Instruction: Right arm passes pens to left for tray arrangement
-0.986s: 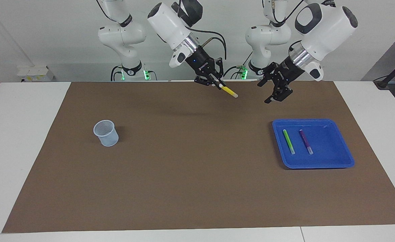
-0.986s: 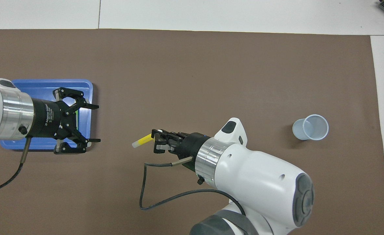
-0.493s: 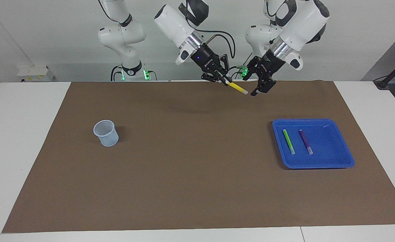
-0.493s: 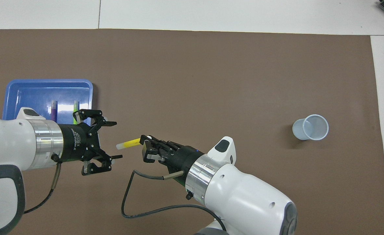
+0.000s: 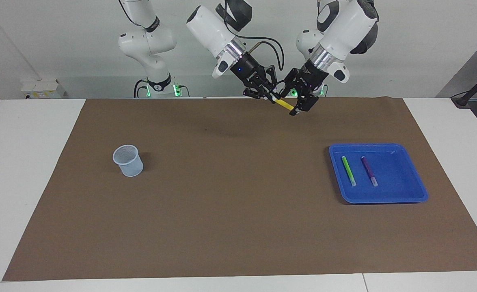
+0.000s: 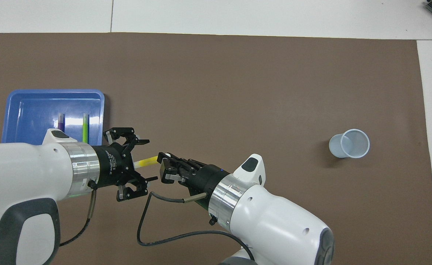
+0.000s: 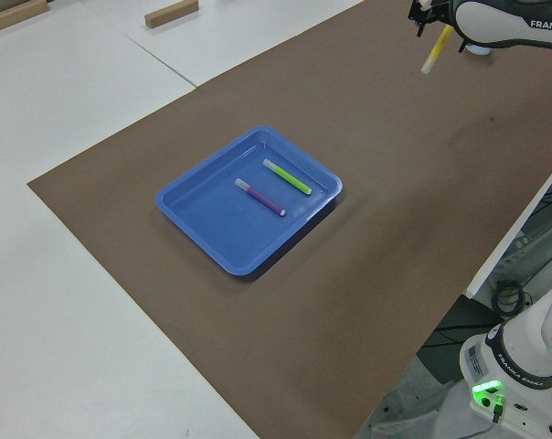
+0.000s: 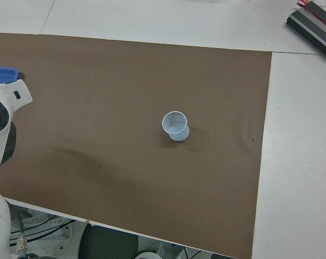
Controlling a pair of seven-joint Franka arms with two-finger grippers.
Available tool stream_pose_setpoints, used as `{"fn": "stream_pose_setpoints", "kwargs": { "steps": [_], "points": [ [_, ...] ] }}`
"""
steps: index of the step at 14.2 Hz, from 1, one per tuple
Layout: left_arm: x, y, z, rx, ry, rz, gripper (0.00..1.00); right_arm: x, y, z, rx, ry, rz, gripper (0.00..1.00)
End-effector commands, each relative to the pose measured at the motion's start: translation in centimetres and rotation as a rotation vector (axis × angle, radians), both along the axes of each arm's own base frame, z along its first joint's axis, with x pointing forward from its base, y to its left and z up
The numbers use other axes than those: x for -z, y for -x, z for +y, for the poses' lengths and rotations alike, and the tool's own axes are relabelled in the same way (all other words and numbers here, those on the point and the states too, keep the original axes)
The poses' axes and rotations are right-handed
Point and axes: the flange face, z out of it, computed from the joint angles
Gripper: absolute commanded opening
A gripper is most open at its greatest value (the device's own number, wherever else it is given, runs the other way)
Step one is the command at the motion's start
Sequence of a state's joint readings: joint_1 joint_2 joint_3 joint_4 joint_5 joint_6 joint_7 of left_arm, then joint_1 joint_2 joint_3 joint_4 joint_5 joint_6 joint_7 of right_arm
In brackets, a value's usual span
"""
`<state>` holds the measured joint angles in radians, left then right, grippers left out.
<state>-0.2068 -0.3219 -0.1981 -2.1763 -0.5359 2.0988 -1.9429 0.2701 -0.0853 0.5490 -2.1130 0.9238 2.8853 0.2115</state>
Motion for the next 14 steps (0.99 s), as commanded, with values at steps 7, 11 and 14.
{"fn": "stream_pose_setpoints", "kwargs": {
  "steps": [7, 11, 14],
  "points": [
    [-0.03, 1.4, -0.44, -0.005, 0.005, -0.023, 0.32, -0.07, 0.43, -0.51, 0.02, -0.01, 0.002, 0.0],
    [-0.01, 1.28, -0.08, 0.001, 0.001, -0.02, 0.07, -0.05, 0.44, -0.5, 0.017, -0.009, 0.001, 0.0],
    [-0.1, 1.18, 0.25, 0.014, -0.003, -0.019, 0.0, -0.05, 0.44, -0.5, 0.017, -0.009, 0.001, 0.0]
  ]
}}
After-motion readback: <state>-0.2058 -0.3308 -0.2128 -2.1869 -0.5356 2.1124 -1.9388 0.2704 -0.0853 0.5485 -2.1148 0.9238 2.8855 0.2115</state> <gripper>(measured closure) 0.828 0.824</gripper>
